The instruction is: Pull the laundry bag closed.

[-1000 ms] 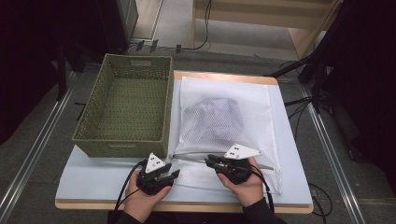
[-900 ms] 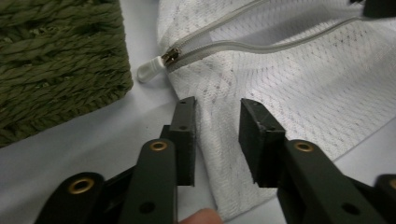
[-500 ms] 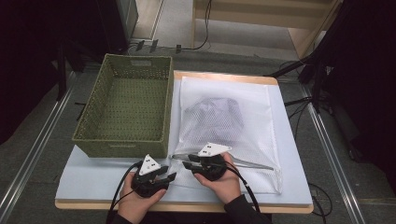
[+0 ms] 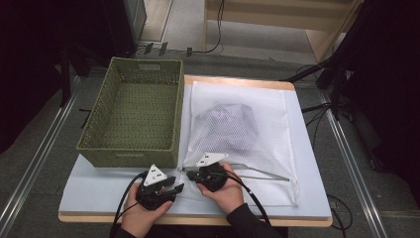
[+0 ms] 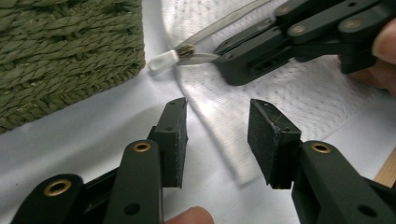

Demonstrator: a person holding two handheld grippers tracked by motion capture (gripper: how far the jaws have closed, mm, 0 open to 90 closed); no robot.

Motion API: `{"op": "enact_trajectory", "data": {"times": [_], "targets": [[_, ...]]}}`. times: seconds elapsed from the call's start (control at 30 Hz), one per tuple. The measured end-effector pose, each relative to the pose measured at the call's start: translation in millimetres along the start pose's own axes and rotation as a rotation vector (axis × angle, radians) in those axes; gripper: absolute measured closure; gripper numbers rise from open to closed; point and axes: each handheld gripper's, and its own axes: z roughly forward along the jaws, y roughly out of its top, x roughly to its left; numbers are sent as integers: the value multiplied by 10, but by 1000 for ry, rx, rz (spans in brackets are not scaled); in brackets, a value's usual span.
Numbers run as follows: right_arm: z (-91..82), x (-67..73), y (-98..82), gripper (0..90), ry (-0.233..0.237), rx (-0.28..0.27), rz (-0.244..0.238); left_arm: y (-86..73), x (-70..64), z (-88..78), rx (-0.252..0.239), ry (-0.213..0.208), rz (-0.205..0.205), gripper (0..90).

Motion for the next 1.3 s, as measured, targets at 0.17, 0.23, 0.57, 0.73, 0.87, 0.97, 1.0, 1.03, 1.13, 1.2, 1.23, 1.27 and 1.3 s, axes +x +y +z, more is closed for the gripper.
{"op": "enact_trajectory", "data": {"times": [0.17,0.23,0.57,0.73,0.87,0.97,1.0,1.03,1.13,1.2,1.23,1.27,1.3], "targets": [[-158,-8,-36,899,13,-60,-11,22,6,36,-5,-40,-15,519],[-237,-29,-59,900,25,-85,-3,43,-1,69,-5,-71,-17,510],[-385,1,-60,899,24,-121,-14,168,7,243,-24,-236,-27,533],[-368,-6,-63,896,30,-116,-3,173,8,255,-47,-245,-10,797],[-417,0,-39,862,23,-135,5,194,-58,206,-68,-195,46,893],[-476,12,5,832,17,-157,-5,190,-106,203,-47,-133,102,895],[-492,17,22,828,17,-169,-4,180,-115,217,-38,-116,116,896],[-504,20,38,827,21,-180,4,174,-125,226,-26,-100,128,896],[-479,30,92,810,20,-184,-5,167,-163,242,-21,-75,155,896],[-427,44,121,795,23,-183,-7,163,-186,249,-18,-58,171,896],[-386,47,135,780,24,-178,-9,162,-190,252,-16,-55,177,896],[-358,48,143,770,26,-178,-7,160,-195,256,-12,-51,184,896],[-323,48,153,758,35,-167,-2,158,-202,256,-8,-43,189,897]]}}
